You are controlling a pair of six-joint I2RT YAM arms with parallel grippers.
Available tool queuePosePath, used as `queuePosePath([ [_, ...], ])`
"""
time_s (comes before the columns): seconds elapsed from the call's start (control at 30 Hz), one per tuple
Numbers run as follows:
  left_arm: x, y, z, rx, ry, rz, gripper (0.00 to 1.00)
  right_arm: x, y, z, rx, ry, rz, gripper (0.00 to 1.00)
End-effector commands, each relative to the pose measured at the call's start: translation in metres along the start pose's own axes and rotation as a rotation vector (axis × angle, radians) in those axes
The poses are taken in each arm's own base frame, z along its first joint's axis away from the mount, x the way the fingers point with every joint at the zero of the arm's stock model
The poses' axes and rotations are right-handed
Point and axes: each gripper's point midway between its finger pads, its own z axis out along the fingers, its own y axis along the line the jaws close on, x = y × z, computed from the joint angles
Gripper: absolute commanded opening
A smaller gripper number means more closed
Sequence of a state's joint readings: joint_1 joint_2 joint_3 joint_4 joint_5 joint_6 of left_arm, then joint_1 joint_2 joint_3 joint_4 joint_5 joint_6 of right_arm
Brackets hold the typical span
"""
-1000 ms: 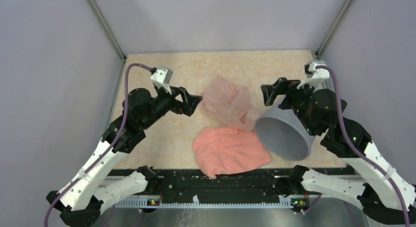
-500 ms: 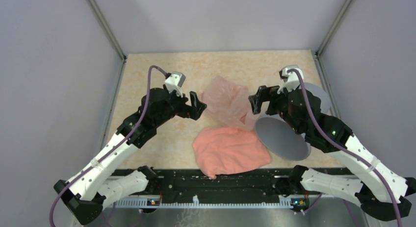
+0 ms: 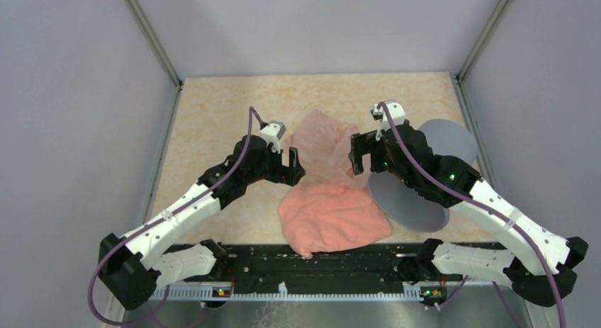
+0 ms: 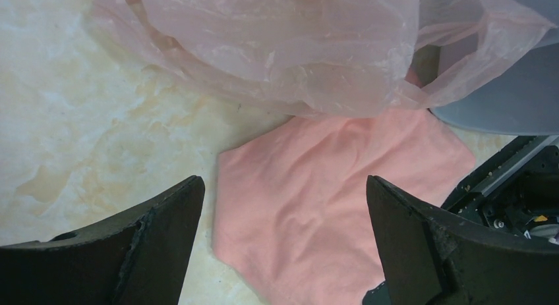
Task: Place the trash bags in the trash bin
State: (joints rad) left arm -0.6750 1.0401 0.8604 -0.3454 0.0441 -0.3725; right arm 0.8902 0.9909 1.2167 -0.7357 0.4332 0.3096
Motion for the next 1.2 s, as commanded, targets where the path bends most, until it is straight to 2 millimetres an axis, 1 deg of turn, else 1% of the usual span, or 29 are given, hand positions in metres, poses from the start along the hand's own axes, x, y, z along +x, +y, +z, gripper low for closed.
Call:
queuePosePath([
  [0.0,-0.003,-0.011,0.025,0.057,-0.015,-0.061,0.98,0.007,0.007,0.007,-0.021,0.043,-0.048,0.99],
  [0.13,-0.002,-0.001,0.043,-0.008,-0.004,-0.111,0.98,0.006,0.011,0.024,0.005,0.053,-0.074,0.99],
  [0.17,-0.006,0.001,0.046,-0.028,-0.012,-0.118,0.98,0.006,0.012,0.033,0.026,0.065,-0.079,0.99],
  [0.23,-0.016,0.016,0.051,-0.101,-0.042,-0.131,0.98,0.002,0.015,0.048,0.061,0.062,-0.079,0.99],
  [0.3,-0.028,0.033,0.055,-0.151,-0.059,-0.171,0.98,-0.001,0.02,0.067,0.062,0.063,-0.067,0.99],
  [0.37,-0.039,0.049,0.06,-0.161,-0.068,-0.222,0.98,0.0,0.029,0.089,0.021,0.079,-0.047,0.97],
  [0.47,-0.051,0.068,0.067,-0.156,-0.086,-0.27,0.98,0.007,0.039,0.12,-0.005,0.105,-0.09,0.97],
  [0.53,-0.056,0.085,0.076,-0.179,-0.083,-0.289,0.98,0.01,0.045,0.141,-0.005,0.122,-0.123,0.97],
  [0.6,-0.06,0.096,0.089,-0.188,-0.07,-0.298,0.96,0.011,0.054,0.162,-0.009,0.132,-0.142,0.97],
  [0.73,-0.059,0.117,0.116,-0.218,-0.018,-0.326,0.89,0.017,0.062,0.199,0.008,0.141,-0.156,0.97],
  [0.83,-0.056,0.128,0.133,-0.217,0.008,-0.362,0.81,0.024,0.07,0.221,0.002,0.156,-0.159,0.95],
  [1.0,-0.048,0.14,0.155,-0.198,0.056,-0.391,0.7,0.037,0.076,0.247,-0.033,0.172,-0.108,0.92],
  [1.17,-0.039,0.146,0.172,-0.188,0.077,-0.406,0.66,0.051,0.082,0.265,-0.081,0.179,-0.049,0.9],
])
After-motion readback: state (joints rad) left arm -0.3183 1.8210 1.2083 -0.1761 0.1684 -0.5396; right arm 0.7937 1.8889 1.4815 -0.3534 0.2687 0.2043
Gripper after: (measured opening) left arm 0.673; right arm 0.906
